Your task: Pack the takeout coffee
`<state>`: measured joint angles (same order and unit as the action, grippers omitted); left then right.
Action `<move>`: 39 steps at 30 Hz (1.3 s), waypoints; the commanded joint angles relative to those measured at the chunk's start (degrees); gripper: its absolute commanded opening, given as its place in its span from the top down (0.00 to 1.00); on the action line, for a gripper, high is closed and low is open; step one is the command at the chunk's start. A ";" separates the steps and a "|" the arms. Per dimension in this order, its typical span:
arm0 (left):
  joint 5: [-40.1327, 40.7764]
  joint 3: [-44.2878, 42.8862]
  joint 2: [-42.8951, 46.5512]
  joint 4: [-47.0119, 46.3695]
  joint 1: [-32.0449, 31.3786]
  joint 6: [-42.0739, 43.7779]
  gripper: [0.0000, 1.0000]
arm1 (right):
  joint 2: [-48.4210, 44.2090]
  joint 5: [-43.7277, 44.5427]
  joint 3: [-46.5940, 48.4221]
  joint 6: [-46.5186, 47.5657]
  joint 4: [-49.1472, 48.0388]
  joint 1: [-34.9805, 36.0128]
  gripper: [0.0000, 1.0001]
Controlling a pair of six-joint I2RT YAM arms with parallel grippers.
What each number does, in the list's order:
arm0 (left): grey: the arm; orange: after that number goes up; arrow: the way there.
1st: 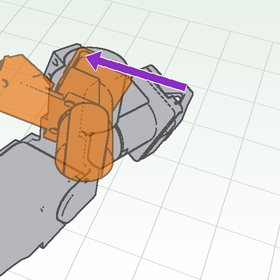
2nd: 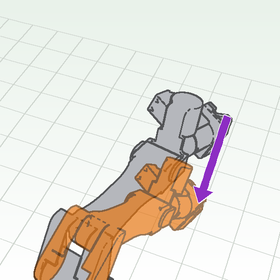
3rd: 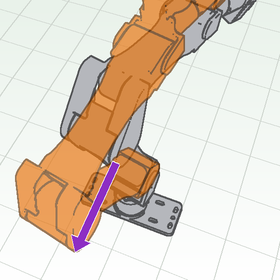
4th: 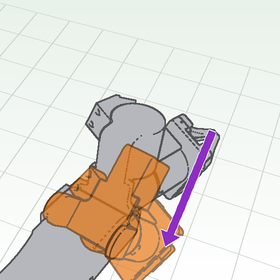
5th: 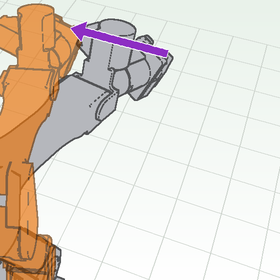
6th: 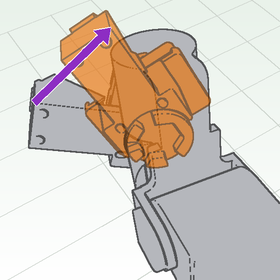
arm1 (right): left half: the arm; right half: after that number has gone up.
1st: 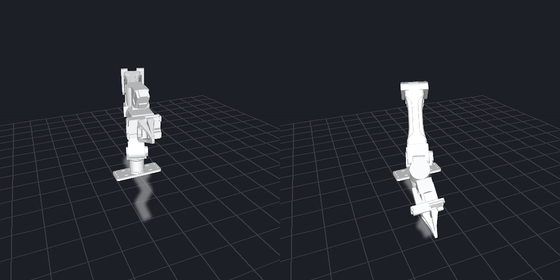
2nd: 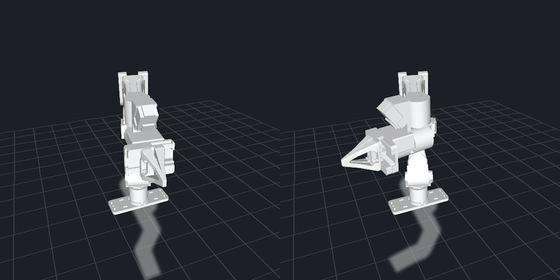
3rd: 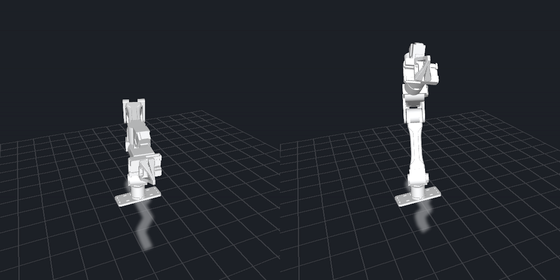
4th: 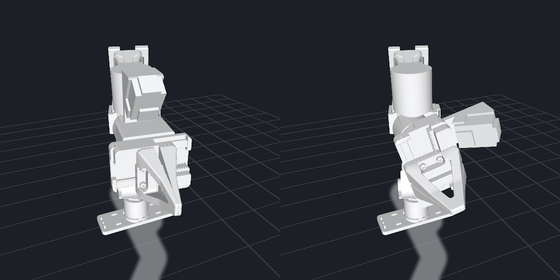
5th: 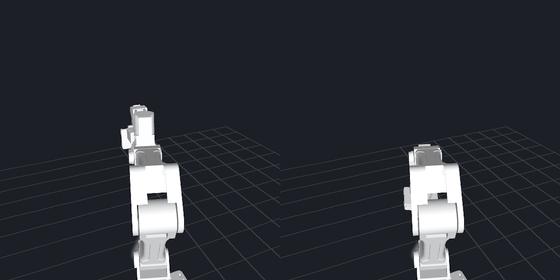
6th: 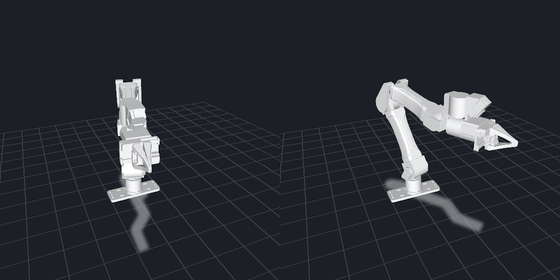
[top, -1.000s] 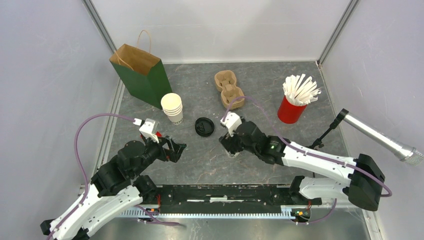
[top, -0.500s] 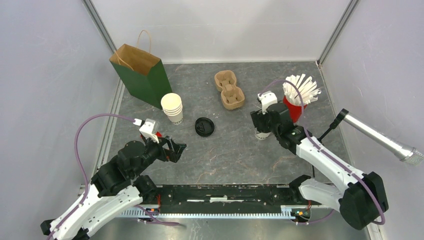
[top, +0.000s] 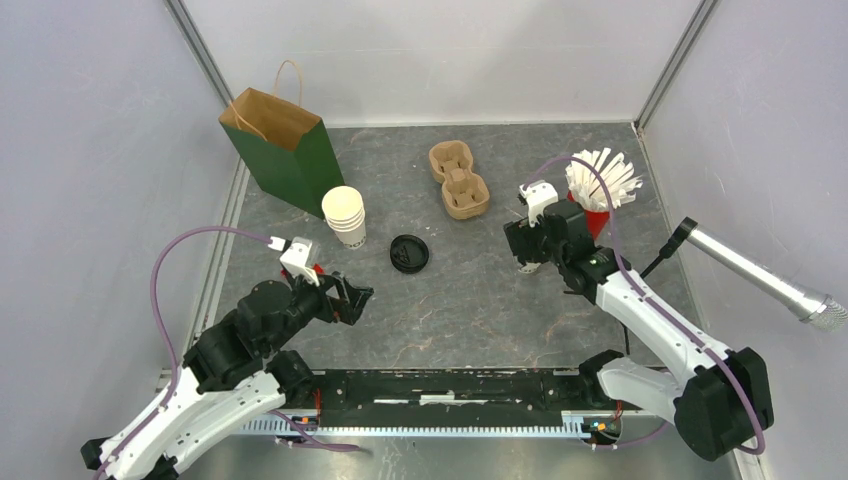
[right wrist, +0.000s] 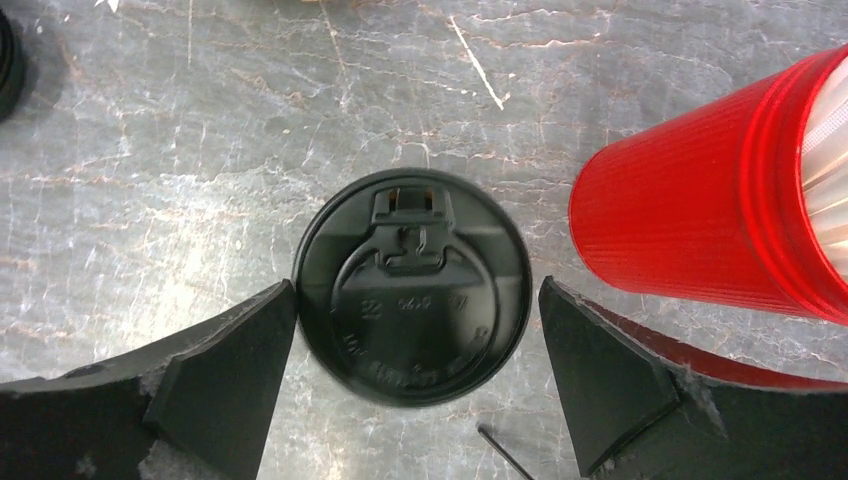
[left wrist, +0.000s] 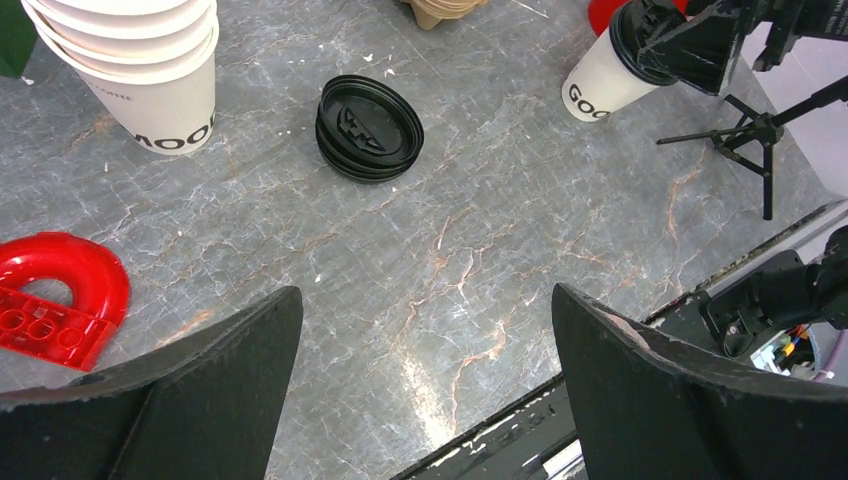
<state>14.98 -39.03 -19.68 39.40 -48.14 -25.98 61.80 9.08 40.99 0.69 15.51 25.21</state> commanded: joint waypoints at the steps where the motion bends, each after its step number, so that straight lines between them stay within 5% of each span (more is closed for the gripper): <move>1: 1.53 -0.21 -1.00 -0.21 -0.33 2.42 0.00 | -2.69 -2.96 4.99 1.25 5.38 -0.30 0.02; 9: 3.04 -0.18 -1.80 0.05 -0.29 1.81 0.00 | -6.08 -4.69 8.32 1.82 8.68 -0.18 0.02; 19: 17.52 -2.91 -7.46 3.27 -0.11 -1.71 0.00 | -11.66 -15.59 4.42 -0.53 2.12 5.02 0.02; 25: 23.19 -8.81 -18.24 1.74 4.08 -1.46 0.18 | -13.77 -17.46 0.08 -5.29 -1.94 5.00 0.02; 31: 5.66 -16.70 -30.06 -2.21 23.88 1.80 0.39 | -17.44 -25.39 -3.16 -6.32 -5.53 5.03 0.02; 39: 3.91 -17.57 -38.18 -11.84 29.94 0.55 0.55 | -18.69 -29.01 -5.04 -5.44 -5.67 5.07 0.04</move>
<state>21.65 -55.70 -56.36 35.79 -20.67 -25.98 44.18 -16.69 36.84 -4.69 12.58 30.26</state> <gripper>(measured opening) 0.497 0.960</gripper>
